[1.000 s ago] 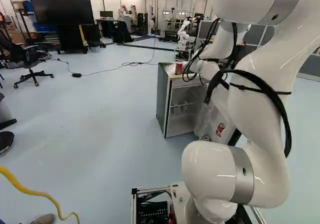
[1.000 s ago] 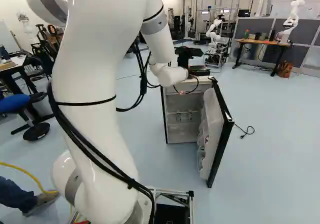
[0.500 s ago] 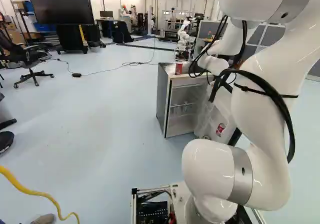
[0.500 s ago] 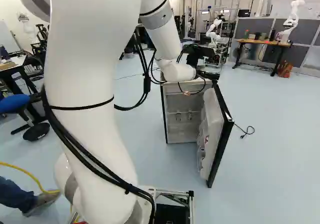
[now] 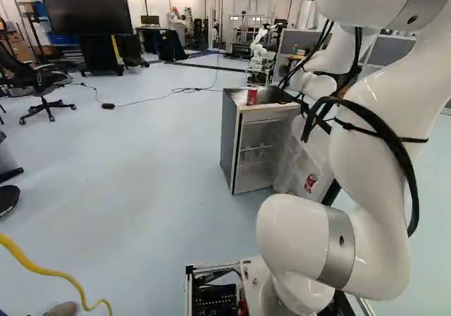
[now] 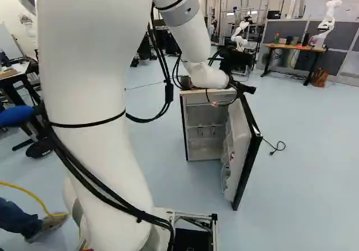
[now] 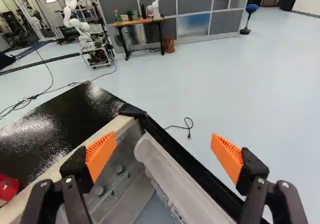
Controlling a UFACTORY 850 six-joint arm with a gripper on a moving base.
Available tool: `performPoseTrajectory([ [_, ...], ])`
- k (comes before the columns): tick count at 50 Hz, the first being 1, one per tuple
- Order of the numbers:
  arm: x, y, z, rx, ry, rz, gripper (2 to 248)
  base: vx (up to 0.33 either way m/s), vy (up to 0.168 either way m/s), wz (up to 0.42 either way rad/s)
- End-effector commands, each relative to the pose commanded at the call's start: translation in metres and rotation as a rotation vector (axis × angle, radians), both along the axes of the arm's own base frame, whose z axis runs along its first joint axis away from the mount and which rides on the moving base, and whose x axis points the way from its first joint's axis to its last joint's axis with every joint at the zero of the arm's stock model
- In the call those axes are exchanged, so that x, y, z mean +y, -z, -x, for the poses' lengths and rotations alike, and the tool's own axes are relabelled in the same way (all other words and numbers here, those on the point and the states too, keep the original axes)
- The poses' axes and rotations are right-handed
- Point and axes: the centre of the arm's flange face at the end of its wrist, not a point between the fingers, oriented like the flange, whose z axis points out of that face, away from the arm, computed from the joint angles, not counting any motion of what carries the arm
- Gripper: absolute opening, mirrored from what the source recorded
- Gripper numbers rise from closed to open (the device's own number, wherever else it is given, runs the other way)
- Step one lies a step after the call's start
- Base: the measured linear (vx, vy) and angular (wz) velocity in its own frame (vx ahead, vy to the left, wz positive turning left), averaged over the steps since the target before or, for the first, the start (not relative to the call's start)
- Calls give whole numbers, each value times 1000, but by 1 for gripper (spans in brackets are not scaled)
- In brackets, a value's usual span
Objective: Grab a drink from the fridge
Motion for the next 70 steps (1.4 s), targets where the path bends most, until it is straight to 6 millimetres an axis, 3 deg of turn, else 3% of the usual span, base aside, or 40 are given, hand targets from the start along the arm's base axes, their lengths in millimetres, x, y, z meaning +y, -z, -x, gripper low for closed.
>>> performPoseTrajectory([
  [33,-43,-20,30,36,98,-159,247,0,0,0],
  [70,-92,-5,58,115,177,-381,247,0,0,0],
])
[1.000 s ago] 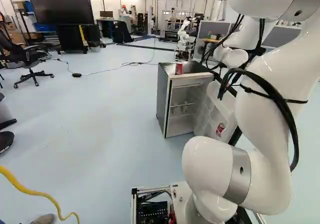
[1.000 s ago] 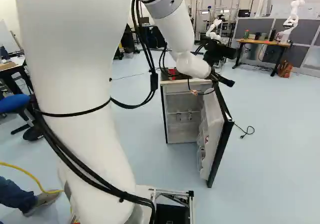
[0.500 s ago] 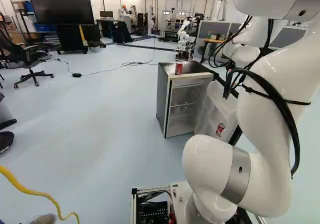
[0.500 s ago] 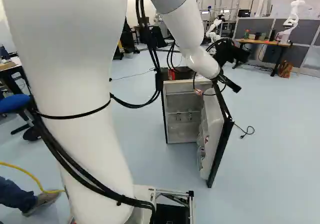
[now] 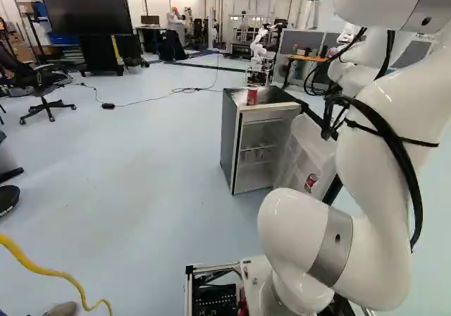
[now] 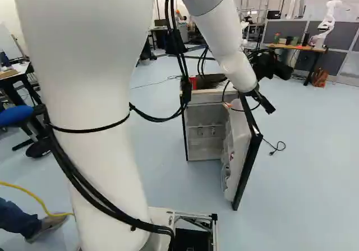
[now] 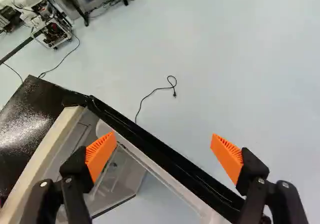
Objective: Grab a drink from the fridge
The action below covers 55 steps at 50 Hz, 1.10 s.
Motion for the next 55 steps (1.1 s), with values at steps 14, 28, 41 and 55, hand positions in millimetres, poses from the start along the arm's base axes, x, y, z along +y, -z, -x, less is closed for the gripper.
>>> performPoseTrajectory([
  [14,-20,4,12,17,25,-49,247,0,0,0],
  [28,-42,13,23,33,56,-85,247,0,0,0],
  [41,-64,30,32,54,87,-124,247,0,0,0],
  [55,-86,50,39,74,114,-160,247,0,0,0],
])
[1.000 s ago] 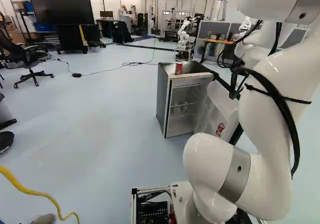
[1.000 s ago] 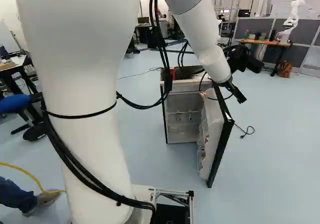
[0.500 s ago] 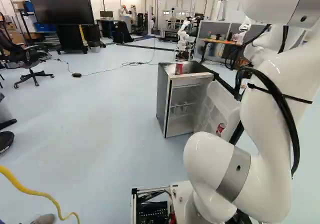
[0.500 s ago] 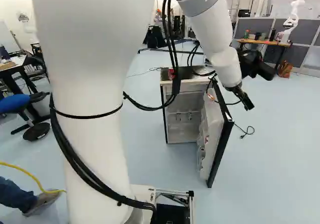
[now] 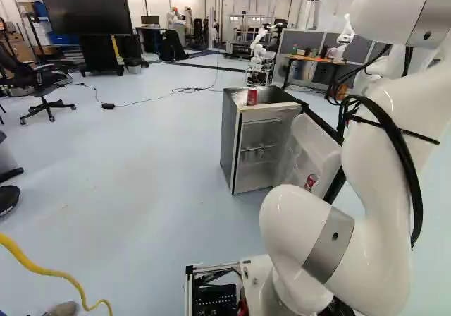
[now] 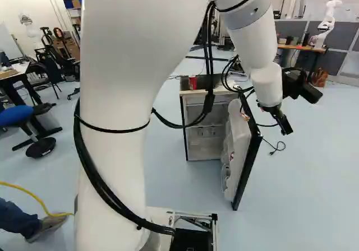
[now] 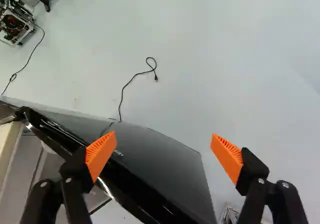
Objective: Grab a drink from the fridge
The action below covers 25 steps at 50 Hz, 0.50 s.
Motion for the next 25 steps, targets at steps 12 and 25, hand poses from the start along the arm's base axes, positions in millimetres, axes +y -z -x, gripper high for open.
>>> performPoseTrajectory([
  [12,-5,16,-1,17,1,-28,247,0,0,0],
  [25,-8,34,-4,34,-1,-57,247,0,0,0],
])
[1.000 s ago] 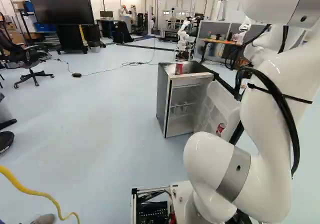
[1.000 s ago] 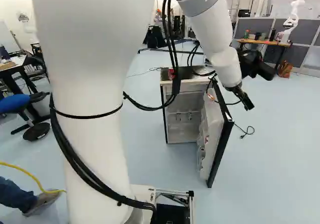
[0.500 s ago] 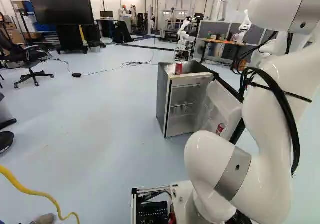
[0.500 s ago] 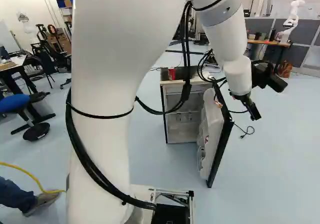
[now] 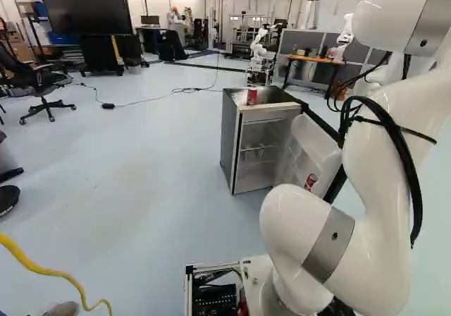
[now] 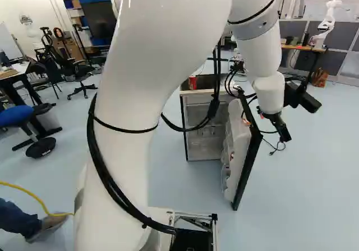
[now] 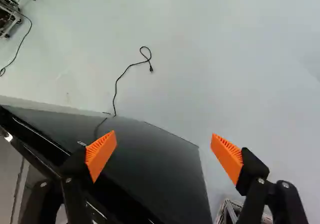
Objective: Grab a drink from the fridge
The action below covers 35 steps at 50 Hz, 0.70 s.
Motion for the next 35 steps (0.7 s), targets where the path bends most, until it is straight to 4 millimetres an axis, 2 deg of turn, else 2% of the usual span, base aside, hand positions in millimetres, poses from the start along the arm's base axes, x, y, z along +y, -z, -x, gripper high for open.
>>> performPoseTrajectory([
  [12,-2,13,-2,13,-2,-20,247,0,0,0],
  [35,-2,15,-2,14,-2,-22,247,0,0,0],
])
